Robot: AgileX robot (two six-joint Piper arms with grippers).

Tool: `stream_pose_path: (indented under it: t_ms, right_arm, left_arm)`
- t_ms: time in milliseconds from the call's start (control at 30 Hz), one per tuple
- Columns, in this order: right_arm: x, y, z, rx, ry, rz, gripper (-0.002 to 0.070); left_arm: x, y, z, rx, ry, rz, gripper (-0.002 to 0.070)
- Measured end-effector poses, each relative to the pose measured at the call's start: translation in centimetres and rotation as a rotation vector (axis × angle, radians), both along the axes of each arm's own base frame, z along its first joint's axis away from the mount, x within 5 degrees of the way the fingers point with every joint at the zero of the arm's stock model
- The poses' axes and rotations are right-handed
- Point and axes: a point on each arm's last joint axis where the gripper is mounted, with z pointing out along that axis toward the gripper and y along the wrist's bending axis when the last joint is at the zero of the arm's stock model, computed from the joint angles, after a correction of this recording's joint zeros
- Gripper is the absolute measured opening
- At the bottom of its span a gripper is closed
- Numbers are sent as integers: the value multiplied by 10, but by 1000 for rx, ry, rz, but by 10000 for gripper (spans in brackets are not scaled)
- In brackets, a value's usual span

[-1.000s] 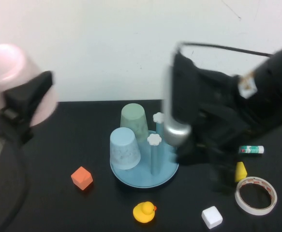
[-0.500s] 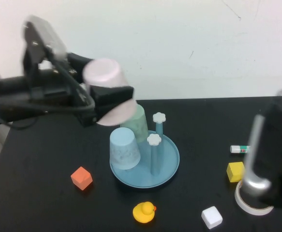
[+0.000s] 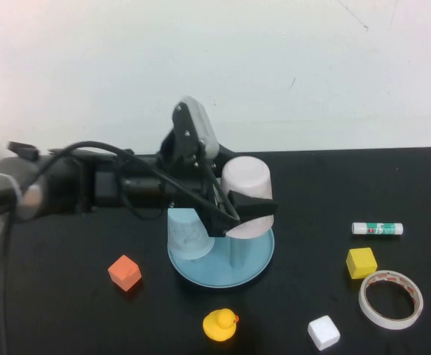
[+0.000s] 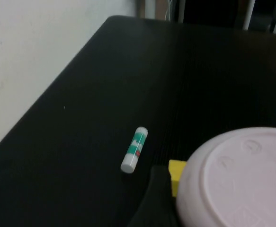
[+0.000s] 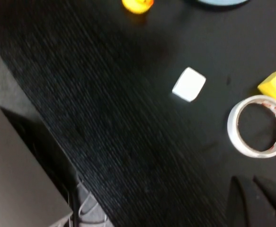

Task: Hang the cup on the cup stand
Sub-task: Place the cup on the cup holder

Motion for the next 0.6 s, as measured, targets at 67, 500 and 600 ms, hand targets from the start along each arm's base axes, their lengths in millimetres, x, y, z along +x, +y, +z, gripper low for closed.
stream_pose_path:
  t_ms: [67, 500, 600]
  right_arm:
    - [-3, -2, 2, 13, -9, -6, 5]
    - [-7, -7, 4, 10, 1, -29, 3]
    - [-7, -7, 3, 4, 8, -29, 3]
  left_arm:
    - [7, -3, -10, 12, 2, 2, 571]
    - [33, -10, -38, 40, -21, 4, 571]
    - [35, -10, -44, 58, -12, 21, 571]
